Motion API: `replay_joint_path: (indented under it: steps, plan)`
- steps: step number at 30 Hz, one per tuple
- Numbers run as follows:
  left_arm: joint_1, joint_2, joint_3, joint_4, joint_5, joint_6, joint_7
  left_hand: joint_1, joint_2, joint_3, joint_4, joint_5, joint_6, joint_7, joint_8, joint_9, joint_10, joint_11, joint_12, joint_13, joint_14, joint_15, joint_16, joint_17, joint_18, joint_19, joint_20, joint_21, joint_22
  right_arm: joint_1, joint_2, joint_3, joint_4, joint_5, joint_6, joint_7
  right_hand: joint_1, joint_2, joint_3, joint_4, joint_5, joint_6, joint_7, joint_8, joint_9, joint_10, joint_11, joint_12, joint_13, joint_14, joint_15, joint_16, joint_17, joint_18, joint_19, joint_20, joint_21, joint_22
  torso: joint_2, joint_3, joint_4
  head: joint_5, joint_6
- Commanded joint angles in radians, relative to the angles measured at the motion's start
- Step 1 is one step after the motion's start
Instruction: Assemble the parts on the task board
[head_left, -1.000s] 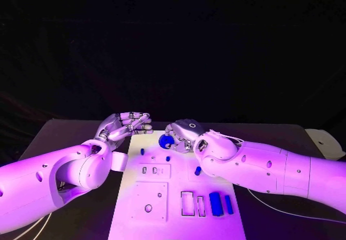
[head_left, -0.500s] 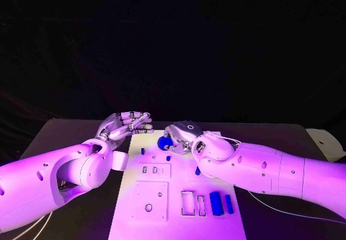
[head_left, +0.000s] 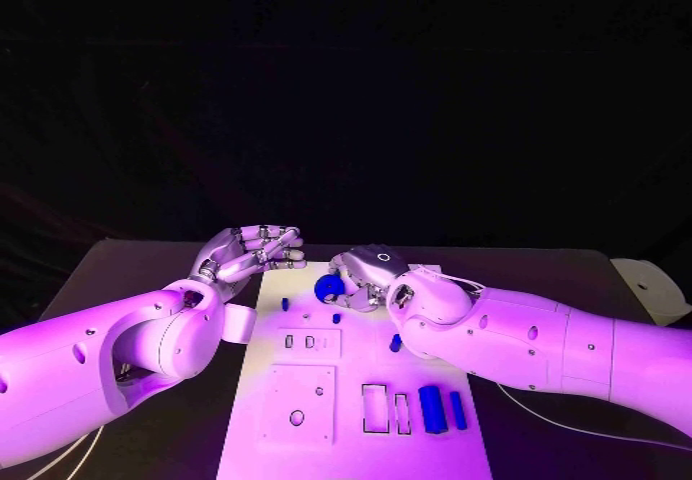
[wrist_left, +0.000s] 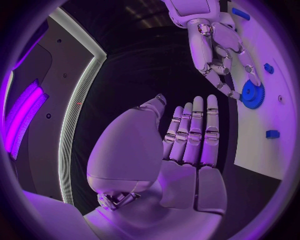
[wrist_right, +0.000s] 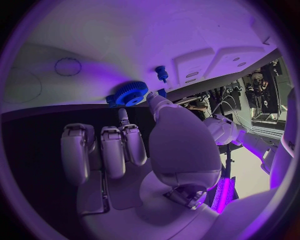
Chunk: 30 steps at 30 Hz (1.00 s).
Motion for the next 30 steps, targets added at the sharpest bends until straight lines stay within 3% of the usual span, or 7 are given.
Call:
replay_joint_path:
  steps: [1, 9, 15, 20, 23, 30]
  plan:
    - [0.001, -0.001, 0.001, 0.001, 0.003, 0.018, 0.005, -0.002, 0.000, 0.006, 0.002, 0.001, -0.009, 0.008, -0.005, 0.001, 0.004, 0.005, -0.003, 0.001, -0.002, 0.006, -0.003, 0.001, 0.014, 0.008, 0.003, -0.005, -0.001, 0.001, -0.039, 0.001, 0.040, 0.014, -0.027, 0.013, -0.009, 0.004, -0.007, -0.002, 0.008, 0.013, 0.000, -0.002, 0.003, 0.005, 0.003, 0.006, 0.146, 0.090, 0.006, 0.001, 0.187, -0.006, 0.032, 0.009, -0.001, 0.146, -0.001, 0.0009, -0.0022, 0.001, 0.002]
    - [0.001, -0.009, 0.001, 0.001, 0.003, 0.016, 0.004, -0.002, 0.000, 0.006, 0.002, 0.001, -0.009, 0.008, -0.005, 0.001, 0.004, 0.005, -0.003, 0.001, -0.002, 0.006, -0.003, 0.001, 0.014, 0.008, 0.003, -0.005, -0.001, 0.023, -0.172, 0.009, 0.156, 0.073, -0.065, 0.025, 0.000, 0.017, -0.007, -0.006, 0.029, 0.036, -0.007, 0.003, 0.007, 0.019, -0.003, 0.021, 0.161, 0.091, 0.002, 0.002, 0.192, -0.008, 0.038, 0.006, 0.008, 0.156, -0.003, 0.0034, -0.0092, 0.002, 0.006]
    - [0.002, -0.015, 0.001, 0.002, 0.003, 0.013, 0.005, -0.003, -0.001, 0.007, 0.002, 0.001, -0.010, 0.008, -0.006, 0.001, 0.004, 0.005, -0.005, 0.000, -0.003, 0.007, -0.004, 0.002, 0.014, 0.008, 0.003, -0.006, -0.002, 0.046, -0.254, 0.012, 0.221, 0.143, -0.042, 0.044, 0.013, 0.022, 0.000, -0.011, 0.035, 0.043, -0.009, 0.003, 0.008, 0.027, -0.006, 0.029, 0.169, 0.093, 0.000, 0.004, 0.200, -0.012, 0.047, 0.003, 0.020, 0.171, -0.004, 0.0057, -0.0184, 0.008, 0.011]
    - [0.002, -0.014, 0.001, -0.001, 0.003, 0.013, 0.006, -0.003, -0.001, 0.007, 0.002, 0.001, -0.010, 0.008, -0.006, 0.001, 0.004, 0.005, -0.005, 0.000, -0.003, 0.007, -0.004, 0.002, 0.014, 0.008, 0.003, -0.006, -0.002, 0.052, -0.250, 0.012, 0.226, 0.178, -0.012, 0.055, 0.021, 0.025, 0.005, -0.014, 0.036, 0.041, -0.009, -0.001, 0.007, 0.032, -0.006, 0.035, 0.174, 0.094, -0.001, 0.005, 0.203, -0.015, 0.054, 0.002, 0.029, 0.181, -0.005, 0.0078, -0.0161, 0.008, 0.011]
    - [0.002, -0.014, 0.001, -0.001, 0.003, 0.014, 0.006, -0.003, -0.001, 0.007, 0.002, 0.001, -0.010, 0.008, -0.006, 0.001, 0.004, 0.005, -0.005, 0.000, -0.003, 0.007, -0.004, 0.002, 0.014, 0.008, 0.003, -0.006, -0.002, 0.053, -0.234, 0.012, 0.216, 0.188, 0.001, 0.059, 0.025, 0.026, 0.007, -0.015, 0.036, 0.037, -0.008, -0.006, 0.005, 0.035, -0.005, 0.038, 0.177, 0.094, -0.001, 0.005, 0.204, -0.016, 0.056, 0.002, 0.033, 0.185, -0.004, 0.0048, -0.0152, 0.007, 0.010]
    - [0.002, -0.012, 0.001, -0.004, 0.003, 0.015, 0.006, -0.003, -0.001, 0.007, 0.002, 0.001, -0.011, 0.008, -0.006, 0.001, 0.004, 0.005, -0.007, 0.000, -0.003, 0.007, -0.004, 0.003, 0.014, 0.008, 0.003, -0.006, -0.002, 0.052, -0.165, 0.009, 0.160, 0.197, 0.036, 0.066, 0.042, 0.031, 0.020, -0.023, 0.042, 0.024, -0.005, -0.025, -0.003, 0.038, -0.003, 0.041, 0.180, 0.094, 0.001, 0.006, 0.205, -0.016, 0.056, 0.003, 0.032, 0.185, -0.002, 0.0035, -0.0145, 0.009, 0.008]
